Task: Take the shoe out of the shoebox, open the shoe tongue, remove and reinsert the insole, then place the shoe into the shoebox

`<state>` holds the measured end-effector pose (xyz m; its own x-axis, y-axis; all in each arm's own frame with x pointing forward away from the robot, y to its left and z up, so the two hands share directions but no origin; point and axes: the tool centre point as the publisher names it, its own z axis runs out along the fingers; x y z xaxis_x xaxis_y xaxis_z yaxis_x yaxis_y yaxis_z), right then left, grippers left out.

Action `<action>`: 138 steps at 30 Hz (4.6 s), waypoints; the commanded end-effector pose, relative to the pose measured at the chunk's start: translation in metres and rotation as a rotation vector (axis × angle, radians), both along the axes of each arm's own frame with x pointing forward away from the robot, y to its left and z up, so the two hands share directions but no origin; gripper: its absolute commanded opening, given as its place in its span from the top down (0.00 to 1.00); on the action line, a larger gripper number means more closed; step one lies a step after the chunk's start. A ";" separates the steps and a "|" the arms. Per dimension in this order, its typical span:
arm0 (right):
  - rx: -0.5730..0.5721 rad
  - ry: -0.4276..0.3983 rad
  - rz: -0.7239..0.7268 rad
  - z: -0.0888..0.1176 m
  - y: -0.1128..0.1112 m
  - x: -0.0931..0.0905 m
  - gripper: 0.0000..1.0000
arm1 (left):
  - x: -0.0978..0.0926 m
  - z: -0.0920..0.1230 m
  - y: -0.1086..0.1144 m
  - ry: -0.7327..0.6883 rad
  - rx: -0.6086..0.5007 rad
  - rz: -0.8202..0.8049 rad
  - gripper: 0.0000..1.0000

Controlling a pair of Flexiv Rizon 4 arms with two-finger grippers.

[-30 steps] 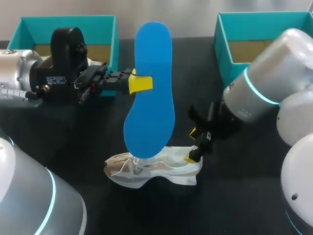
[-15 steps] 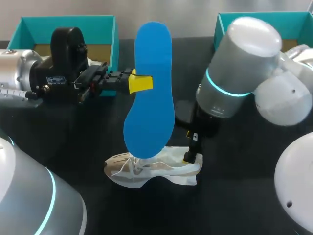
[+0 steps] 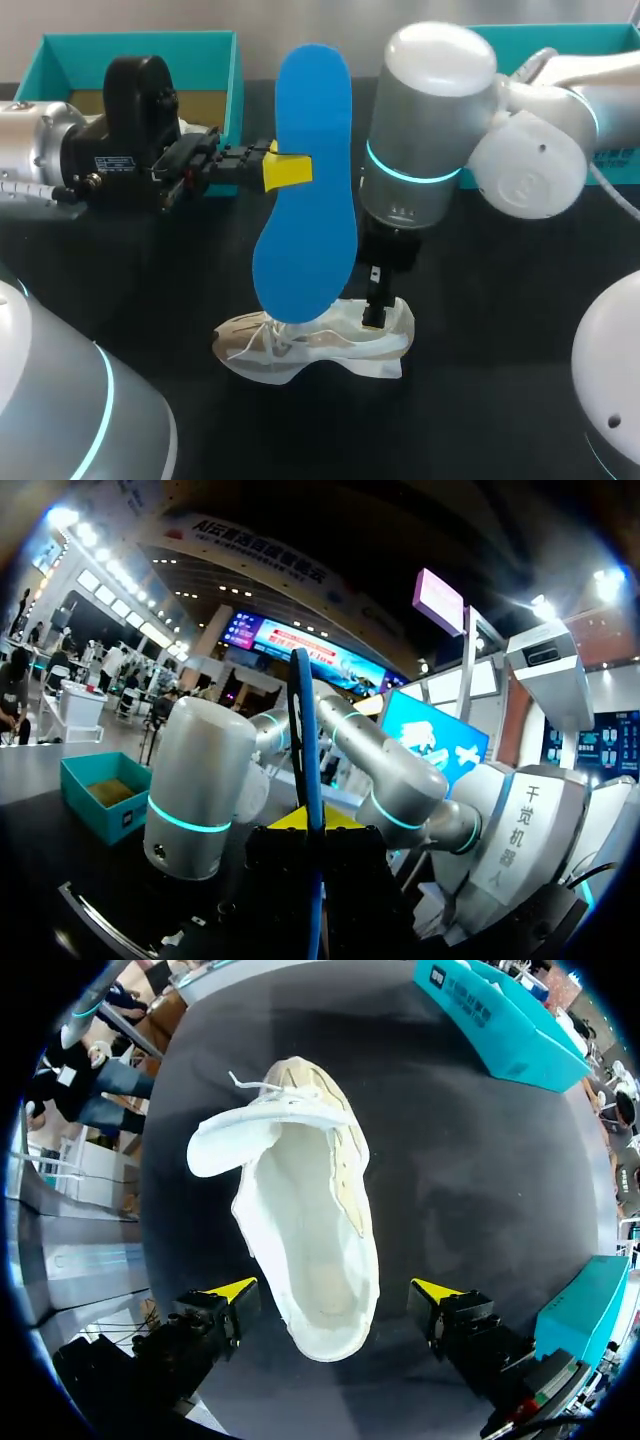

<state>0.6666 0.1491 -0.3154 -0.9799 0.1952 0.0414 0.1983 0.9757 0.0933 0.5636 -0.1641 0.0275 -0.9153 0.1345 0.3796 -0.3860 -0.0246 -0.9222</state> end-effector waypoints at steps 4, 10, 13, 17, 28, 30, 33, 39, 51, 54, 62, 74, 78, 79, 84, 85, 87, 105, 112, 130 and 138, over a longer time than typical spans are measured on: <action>-0.011 -0.024 0.055 0.000 0.013 0.016 0.00 | 0.000 0.000 -0.001 0.000 -0.001 0.000 1.00; -0.007 -0.016 0.104 -0.013 0.024 0.034 0.00 | 0.000 0.000 -0.001 0.000 -0.001 0.000 1.00; -0.004 -0.010 0.113 -0.022 0.029 0.038 0.00 | 0.000 0.000 -0.001 0.000 -0.001 0.000 1.00; -0.014 0.013 0.114 -0.037 0.033 0.039 0.00 | 0.000 0.000 -0.001 0.000 -0.001 0.000 1.00; 0.012 0.012 0.084 -0.067 0.028 0.040 0.00 | 0.000 0.000 -0.001 0.000 -0.001 0.000 1.00; 0.012 0.019 0.078 -0.072 0.028 0.040 0.00 | 0.000 0.000 -0.001 0.000 -0.001 0.000 1.00; 0.022 0.022 0.074 -0.078 0.030 0.041 0.00 | 0.000 0.000 -0.001 0.000 -0.001 0.000 1.00; 0.030 0.021 0.079 -0.081 0.033 0.042 0.59 | 0.000 0.000 -0.001 0.000 -0.001 0.000 1.00; 0.025 0.052 0.076 -0.082 0.033 0.035 1.00 | 0.000 0.000 -0.001 0.000 -0.001 0.000 1.00; 0.024 0.055 0.072 -0.081 0.033 0.032 1.00 | 0.000 0.000 -0.001 0.000 -0.001 0.000 1.00; 0.024 0.065 0.044 -0.067 0.032 0.022 1.00 | 0.000 0.000 -0.001 0.000 -0.001 0.000 1.00; 0.044 0.066 -0.259 -0.034 0.027 0.000 1.00 | 0.000 0.000 -0.001 0.000 -0.001 0.000 1.00; 0.077 0.022 -0.435 -0.029 0.031 -0.009 1.00 | 0.000 0.000 -0.001 0.000 -0.001 0.000 1.00; 0.096 -0.011 -0.462 -0.026 0.034 -0.012 1.00 | 0.000 0.000 -0.001 0.000 -0.001 0.000 1.00; 0.096 -0.011 -0.462 -0.026 0.034 -0.012 1.00 | 0.000 0.000 -0.001 0.000 -0.001 0.000 1.00; 0.096 -0.011 -0.462 -0.026 0.034 -0.012 1.00 | 0.000 0.000 -0.001 0.000 -0.001 0.000 1.00; 0.096 -0.011 -0.462 -0.026 0.034 -0.012 1.00 | 0.000 0.000 -0.001 0.000 -0.001 0.000 1.00; 0.081 -0.089 -1.149 -0.032 0.022 -0.035 1.00 | 0.000 0.000 -0.001 0.000 -0.001 0.000 1.00; 0.080 -0.116 -1.267 -0.030 0.023 -0.044 1.00 | 0.000 0.000 -0.001 0.000 -0.001 0.000 1.00; 0.070 -0.021 -1.415 -0.032 0.017 -0.034 1.00 | 0.000 0.000 -0.001 0.000 -0.001 0.000 1.00; 0.120 -0.001 -1.393 -0.042 0.012 -0.034 1.00 | 0.000 0.000 -0.001 0.000 -0.001 0.000 1.00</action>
<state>0.6361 0.1679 -0.3493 0.0246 0.9952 0.0950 0.9865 -0.0396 0.1586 0.5636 -0.1641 0.0275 -0.9153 0.1346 0.3796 -0.3860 -0.0247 -0.9222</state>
